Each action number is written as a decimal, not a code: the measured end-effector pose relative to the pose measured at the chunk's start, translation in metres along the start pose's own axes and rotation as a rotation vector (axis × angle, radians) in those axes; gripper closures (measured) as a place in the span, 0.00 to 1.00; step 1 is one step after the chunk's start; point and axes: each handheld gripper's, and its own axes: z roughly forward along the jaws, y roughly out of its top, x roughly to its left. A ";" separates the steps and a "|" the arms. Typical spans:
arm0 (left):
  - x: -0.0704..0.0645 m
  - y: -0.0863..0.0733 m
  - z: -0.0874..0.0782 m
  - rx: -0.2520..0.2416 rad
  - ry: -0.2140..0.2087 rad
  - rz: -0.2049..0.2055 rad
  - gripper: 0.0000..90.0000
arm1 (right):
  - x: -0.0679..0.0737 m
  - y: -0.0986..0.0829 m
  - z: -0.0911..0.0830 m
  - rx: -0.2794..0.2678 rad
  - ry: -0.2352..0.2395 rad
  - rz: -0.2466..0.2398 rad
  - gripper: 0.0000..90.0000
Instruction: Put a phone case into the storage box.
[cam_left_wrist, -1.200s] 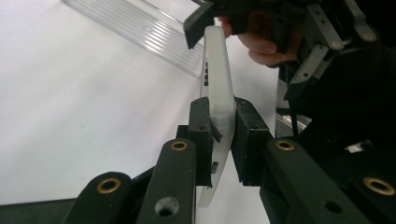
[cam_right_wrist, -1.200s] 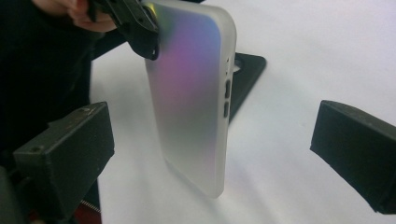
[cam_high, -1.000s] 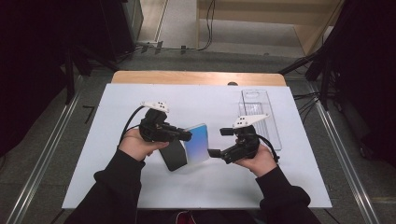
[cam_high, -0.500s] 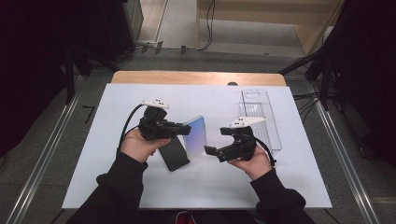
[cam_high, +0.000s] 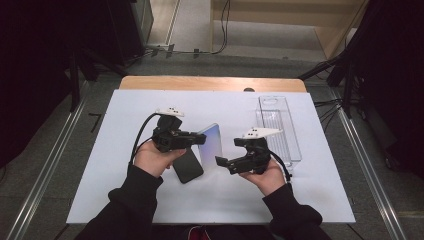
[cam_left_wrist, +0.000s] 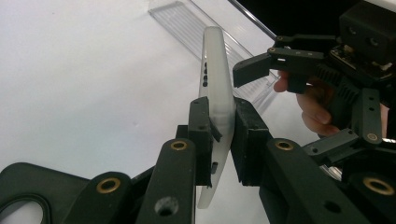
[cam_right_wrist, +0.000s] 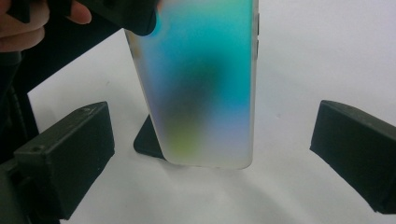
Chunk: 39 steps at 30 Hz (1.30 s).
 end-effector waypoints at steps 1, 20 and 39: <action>0.000 0.000 0.001 -0.002 0.003 -0.006 0.89 | 0.001 0.000 0.001 0.001 -0.007 -0.002 0.00; -0.007 -0.002 0.011 0.007 0.001 -0.073 0.89 | 0.014 -0.001 0.013 -0.006 -0.100 -0.012 0.00; -0.019 -0.004 0.024 0.029 -0.014 -0.060 0.89 | 0.018 0.000 0.022 -0.016 -0.157 -0.003 0.01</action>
